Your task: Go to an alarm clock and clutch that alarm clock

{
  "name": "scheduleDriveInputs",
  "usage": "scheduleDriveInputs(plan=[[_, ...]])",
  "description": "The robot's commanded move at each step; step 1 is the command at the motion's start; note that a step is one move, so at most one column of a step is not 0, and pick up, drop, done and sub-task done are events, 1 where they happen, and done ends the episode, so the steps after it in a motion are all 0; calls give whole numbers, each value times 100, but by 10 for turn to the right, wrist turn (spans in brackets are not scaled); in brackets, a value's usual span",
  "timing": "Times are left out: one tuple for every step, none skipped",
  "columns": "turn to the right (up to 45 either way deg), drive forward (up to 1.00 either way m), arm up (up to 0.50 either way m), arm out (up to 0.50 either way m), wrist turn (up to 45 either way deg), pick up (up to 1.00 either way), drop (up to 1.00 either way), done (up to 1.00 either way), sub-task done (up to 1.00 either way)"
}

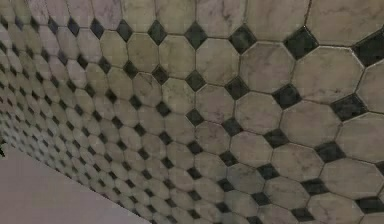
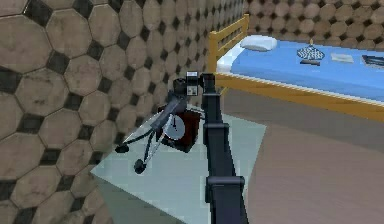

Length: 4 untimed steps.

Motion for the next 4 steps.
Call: scheduleDriveInputs(plan=[[0, 0, 0, 0, 450, 0, 0, 0, 0], [0, 0, 0, 0, 450, 0, 0, 0, 0], [0, 0, 0, 0, 450, 0, 0, 0, 0], [0, 0, 0, 0, 30, 0, 0, 0, 0]])
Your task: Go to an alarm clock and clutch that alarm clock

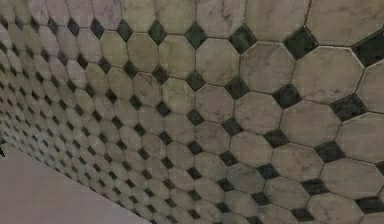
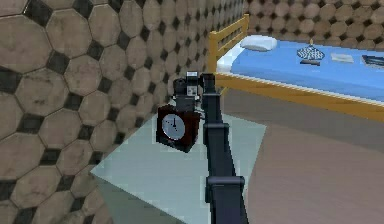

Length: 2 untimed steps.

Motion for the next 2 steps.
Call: scheduleDriveInputs(plan=[[0, 0, -30, 0, 0, 0, 0, 0, 0], [0, 0, 0, 0, 0, 100, 0, 0, 0]])
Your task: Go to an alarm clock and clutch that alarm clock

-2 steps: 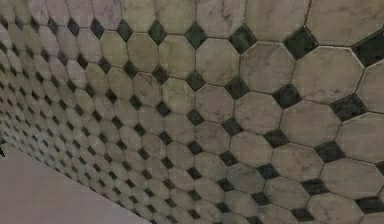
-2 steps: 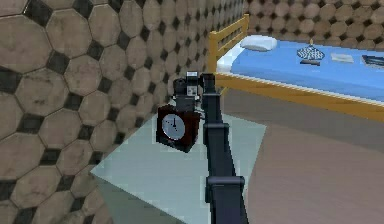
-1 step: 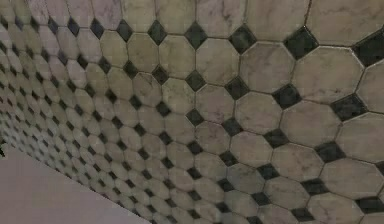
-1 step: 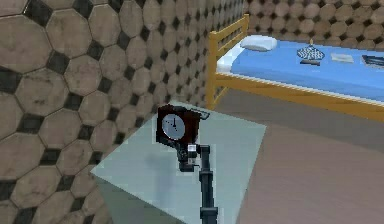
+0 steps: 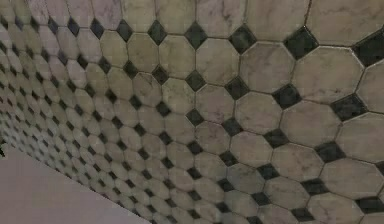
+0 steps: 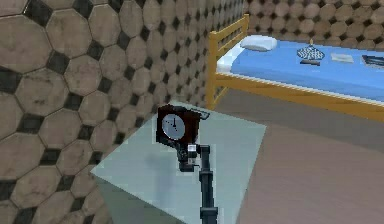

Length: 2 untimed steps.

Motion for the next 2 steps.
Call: scheduleDriveInputs(plan=[[0, 0, 10, 0, 0, 0, 0, 0, 0], [0, 0, 0, 0, 0, 0, 0, 100, 0]])
